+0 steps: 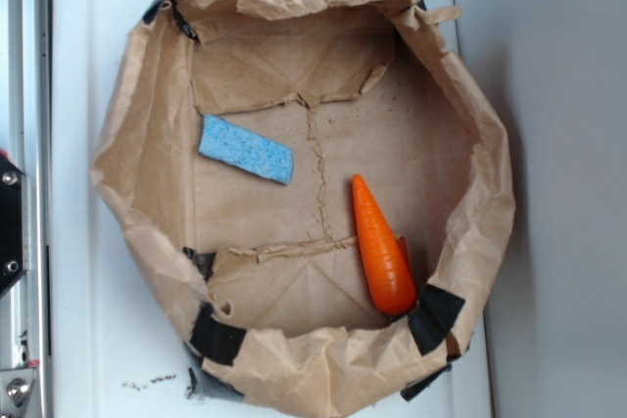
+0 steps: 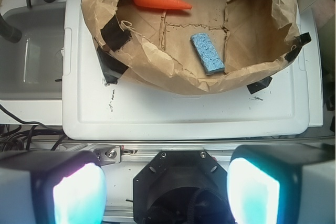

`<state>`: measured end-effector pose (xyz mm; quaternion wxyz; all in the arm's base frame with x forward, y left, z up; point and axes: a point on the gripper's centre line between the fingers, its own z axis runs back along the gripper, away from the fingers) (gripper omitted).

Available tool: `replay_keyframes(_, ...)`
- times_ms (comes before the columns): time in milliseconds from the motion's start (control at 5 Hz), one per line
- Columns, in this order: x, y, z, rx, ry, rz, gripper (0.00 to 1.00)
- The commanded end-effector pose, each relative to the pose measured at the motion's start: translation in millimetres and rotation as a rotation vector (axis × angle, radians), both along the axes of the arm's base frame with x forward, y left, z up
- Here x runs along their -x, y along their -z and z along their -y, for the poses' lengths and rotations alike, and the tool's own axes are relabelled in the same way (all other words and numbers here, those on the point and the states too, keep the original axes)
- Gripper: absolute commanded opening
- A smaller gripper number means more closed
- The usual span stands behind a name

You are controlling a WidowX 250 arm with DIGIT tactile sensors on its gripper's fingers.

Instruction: Grab the blue sponge.

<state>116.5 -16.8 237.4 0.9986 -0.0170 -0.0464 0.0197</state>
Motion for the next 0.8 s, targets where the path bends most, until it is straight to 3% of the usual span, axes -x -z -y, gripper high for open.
replay_keyframes(0, 0.0, 0.0, 0.0, 0.0, 0.0, 0.0, 1.0)
replay_keyframes(200, -40.6, 4.9, -7.2, 0.079, 0.011, 0.058, 1.0)
replay_keyframes(600, -123.5, 32.7, -43.1, -0.011, 0.044, 0.127, 1.0)
